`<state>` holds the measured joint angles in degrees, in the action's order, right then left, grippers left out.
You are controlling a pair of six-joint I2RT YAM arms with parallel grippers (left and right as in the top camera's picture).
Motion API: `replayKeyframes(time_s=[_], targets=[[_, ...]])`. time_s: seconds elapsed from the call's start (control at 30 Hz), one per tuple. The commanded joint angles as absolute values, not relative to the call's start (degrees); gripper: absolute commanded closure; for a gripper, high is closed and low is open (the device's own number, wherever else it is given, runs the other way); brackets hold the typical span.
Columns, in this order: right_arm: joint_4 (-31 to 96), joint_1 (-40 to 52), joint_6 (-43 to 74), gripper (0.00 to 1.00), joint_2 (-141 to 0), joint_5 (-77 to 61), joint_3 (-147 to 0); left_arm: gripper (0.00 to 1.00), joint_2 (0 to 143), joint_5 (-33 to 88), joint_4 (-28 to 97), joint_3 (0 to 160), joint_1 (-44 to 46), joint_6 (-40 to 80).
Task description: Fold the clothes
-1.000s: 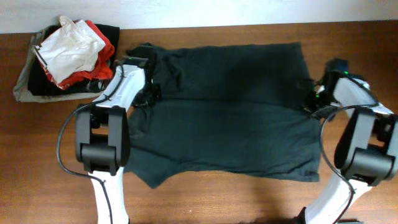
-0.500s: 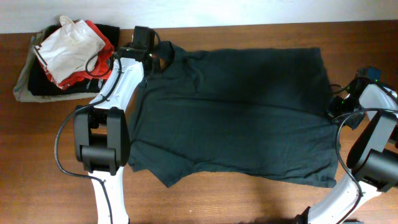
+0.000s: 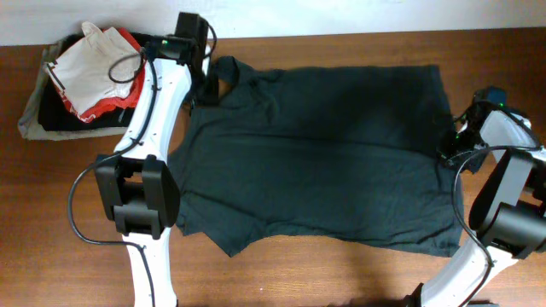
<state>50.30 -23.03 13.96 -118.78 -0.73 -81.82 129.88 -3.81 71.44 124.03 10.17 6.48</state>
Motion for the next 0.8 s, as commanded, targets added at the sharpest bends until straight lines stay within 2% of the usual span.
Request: replayKeyframes(time_s=[0.0, 0.07, 0.13, 0.17, 0.23, 0.37, 0.53, 0.67, 0.77], targets=[[54.78, -21.23, 13.98, 0.79, -119.15, -4.56, -86.21, 0.01, 130.41, 0.67, 72.93, 121.34, 10.44, 6.15], [57.91, -20.84, 13.96, 0.75, -117.36, -4.56, -89.10, 0.01, 130.41, 0.67, 72.93, 121.25, 10.20, 6.61], [62.59, -20.29, 13.96, 0.60, -113.86, -4.54, -92.97, 0.01, 130.21, 0.67, 73.06, 121.27, 9.67, 7.03], [64.20, -20.25, 13.96, 0.46, -112.44, -4.60, -94.13, 0.01, 130.13, 0.67, 73.25, 121.27, 9.45, 7.88], [67.51, -20.08, 13.91, 0.11, -108.95, -6.87, -95.85, 0.01, 129.43, 0.69, 74.70, 121.27, 9.08, 9.96], [71.20, -19.42, 13.91, 0.08, -100.64, -11.31, -95.96, 0.01, 125.01, -4.69, 81.84, 121.27, 9.04, 15.94], [75.31, -17.08, 13.72, 0.05, -93.93, -14.35, -95.94, 0.01, 117.67, -5.19, 85.45, 121.27, 9.21, 19.20], [79.72, -14.87, 13.69, 0.00, -91.72, -14.09, -95.94, 0.01, 111.46, -5.69, 90.61, 121.21, 10.02, 21.26], [81.76, -13.69, 13.74, 0.01, -91.29, -13.50, -95.90, 0.01, 107.07, -9.98, 93.58, 120.99, 11.05, 24.84]])
